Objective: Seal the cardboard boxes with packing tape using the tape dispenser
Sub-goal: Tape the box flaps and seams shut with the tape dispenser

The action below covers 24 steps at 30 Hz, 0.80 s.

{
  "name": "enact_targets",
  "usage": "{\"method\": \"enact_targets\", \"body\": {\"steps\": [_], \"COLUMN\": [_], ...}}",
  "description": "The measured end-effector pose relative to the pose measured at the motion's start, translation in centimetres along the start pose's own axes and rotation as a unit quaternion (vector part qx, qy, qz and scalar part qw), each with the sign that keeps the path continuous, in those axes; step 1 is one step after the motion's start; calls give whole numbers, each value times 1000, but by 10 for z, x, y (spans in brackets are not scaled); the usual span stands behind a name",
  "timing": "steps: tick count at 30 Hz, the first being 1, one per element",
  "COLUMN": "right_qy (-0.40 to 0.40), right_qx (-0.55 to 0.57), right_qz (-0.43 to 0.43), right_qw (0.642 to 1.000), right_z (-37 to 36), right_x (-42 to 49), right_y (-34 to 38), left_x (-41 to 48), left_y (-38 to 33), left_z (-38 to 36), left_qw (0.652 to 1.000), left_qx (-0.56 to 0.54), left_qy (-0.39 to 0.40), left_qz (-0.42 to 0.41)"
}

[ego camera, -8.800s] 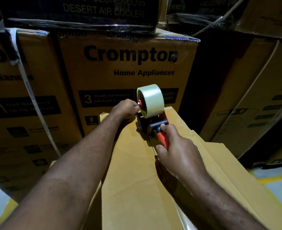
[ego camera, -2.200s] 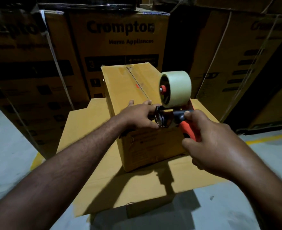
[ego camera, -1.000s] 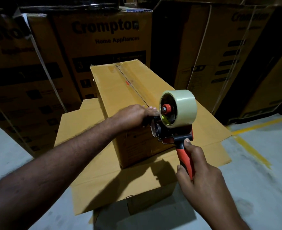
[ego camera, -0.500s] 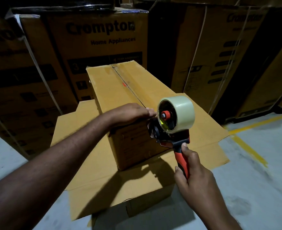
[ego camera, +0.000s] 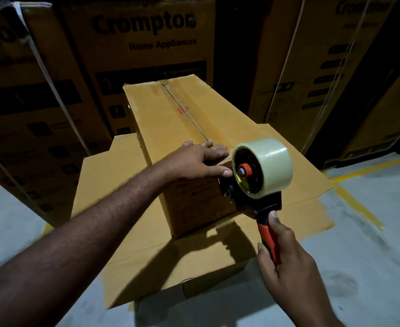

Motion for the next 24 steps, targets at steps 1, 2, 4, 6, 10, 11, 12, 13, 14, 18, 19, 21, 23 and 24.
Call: {"method": "enact_targets", "body": {"steps": [1, 2, 4, 6, 10, 11, 12, 13, 14, 18, 19, 21, 23, 24], "right_qy": [-6, -6, -2, 6, 48, 51, 53, 57, 65, 98, 104, 122, 136, 140], "right_qx": [-7, -15, -21, -13, -8, -13, -18, -24, -30, -75, -95, -144, -155, -136], "right_qz": [0, 0, -4, -12, -26, -30, -34, -37, -42, -48, -43, -29, -29, -40], "right_qw": [1000, 1000, 1000, 1000, 998, 998, 998, 997, 997, 991, 989, 982, 978, 980], "right_z": [1, 1, 2, 2, -5, -5, -6, -5, -4, 7, 10, 13, 12, 13], "right_x": [-3, -5, -10, -10, 3, 6, 7, 8, 8, 17, 22, 25, 23, 22], "right_y": [-1, -1, 0, 2, 8, 10, 11, 13, 15, 19, 19, 24, 29, 31], "left_x": [0, -1, -2, -3, -5, -6, -8, -10, -12, -13, -12, -10, -11, -11], "left_y": [2, 2, 1, -1, -4, -6, -8, -12, -16, -19, -18, -13, -11, -12], "left_z": [0, 0, -1, 0, 3, 3, 3, 3, 3, -1, -1, -1, -2, -2], "left_qw": [1000, 1000, 998, 997, 997, 997, 997, 997, 996, 993, 992, 990, 988, 986], "left_qx": [7, 22, 61, 80, 80, 81, 81, 79, 74, 42, 39, 35, 35, 36], "left_qy": [0, 2, 9, 8, -10, -11, -13, -17, -26, -85, -98, -116, -130, -141], "left_qz": [1, -2, -6, -6, -5, 1, 10, 20, 32, 68, 70, 76, 79, 75]}}
Point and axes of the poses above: each hand's wrist, its own x-axis towards the middle knuckle, its own z-axis out of the back of the hand, y = z × x, the point moved 7 cm from there along x, towards the middle knuckle, and after that the axes turned 14 degrees about -x, right-handed, at the moved point
